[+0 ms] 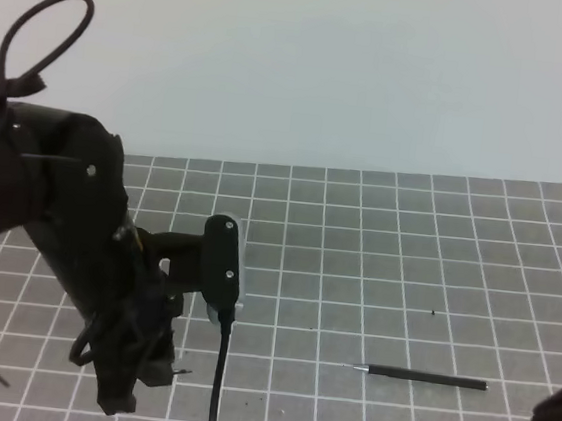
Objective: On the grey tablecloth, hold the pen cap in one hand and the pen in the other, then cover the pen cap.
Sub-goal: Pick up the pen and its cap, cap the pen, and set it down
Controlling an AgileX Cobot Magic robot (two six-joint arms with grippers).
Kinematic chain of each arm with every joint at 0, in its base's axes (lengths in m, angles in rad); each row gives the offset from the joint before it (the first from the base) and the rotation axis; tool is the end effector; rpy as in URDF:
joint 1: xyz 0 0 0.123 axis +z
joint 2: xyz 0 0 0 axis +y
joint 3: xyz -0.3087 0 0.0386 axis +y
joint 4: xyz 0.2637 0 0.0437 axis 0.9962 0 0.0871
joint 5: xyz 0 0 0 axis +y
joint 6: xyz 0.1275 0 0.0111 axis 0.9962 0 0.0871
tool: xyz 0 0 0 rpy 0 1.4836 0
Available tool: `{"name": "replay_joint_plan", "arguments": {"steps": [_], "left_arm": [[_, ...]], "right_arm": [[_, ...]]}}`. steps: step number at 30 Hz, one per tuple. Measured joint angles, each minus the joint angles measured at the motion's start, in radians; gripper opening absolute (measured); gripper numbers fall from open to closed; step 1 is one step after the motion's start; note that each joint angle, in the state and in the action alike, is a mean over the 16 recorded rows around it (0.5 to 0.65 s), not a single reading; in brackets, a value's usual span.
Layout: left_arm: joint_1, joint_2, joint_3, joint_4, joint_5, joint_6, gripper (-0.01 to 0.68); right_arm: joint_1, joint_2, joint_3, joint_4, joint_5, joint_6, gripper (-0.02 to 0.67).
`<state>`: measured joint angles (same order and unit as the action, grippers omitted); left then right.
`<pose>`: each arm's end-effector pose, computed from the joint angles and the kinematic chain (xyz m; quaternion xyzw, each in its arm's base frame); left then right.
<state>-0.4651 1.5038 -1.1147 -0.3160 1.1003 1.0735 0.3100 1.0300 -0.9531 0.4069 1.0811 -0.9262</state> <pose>0.2536 -0.1669 0.2532 0.6420 0.7482 -0.1142 0.1230 0.1784 0.1041 0.3277 -0.5108 0.8012 0.1135 0.2904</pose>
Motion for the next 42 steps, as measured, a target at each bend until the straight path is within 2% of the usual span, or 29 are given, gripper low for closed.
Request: {"name": "replay_joint_plan", "arguments": {"steps": [5,10,16,22,26,37,42], "left_arm": [[0.0,-0.023,0.0,-0.042,0.019,-0.041,0.0],[0.0,-0.033,0.001,-0.064,0.052,-0.079,0.0],[0.0,-0.034,0.002,-0.048,0.076,-0.101,0.0],[0.0,-0.034,0.002,-0.011,0.081,-0.092,0.0],[0.0,-0.034,0.002,-0.001,0.07,-0.09,0.0],[0.0,-0.034,0.002,0.0,0.067,-0.092,0.0],[0.0,-0.034,0.002,-0.002,0.067,-0.093,0.0]], "right_arm": [[0.104,0.148,-0.121,-0.171,0.018,0.0,0.008],[0.17,0.289,-0.181,-0.265,-0.008,-0.061,0.008],[0.191,0.419,-0.194,-0.292,-0.083,-0.151,0.008],[0.192,0.519,-0.195,-0.351,-0.175,-0.164,0.018],[0.192,0.575,-0.195,-0.395,-0.233,-0.145,0.055],[0.192,0.692,-0.196,-0.492,-0.33,-0.114,0.219],[0.192,0.724,-0.196,-0.537,-0.376,-0.115,0.258]]}}
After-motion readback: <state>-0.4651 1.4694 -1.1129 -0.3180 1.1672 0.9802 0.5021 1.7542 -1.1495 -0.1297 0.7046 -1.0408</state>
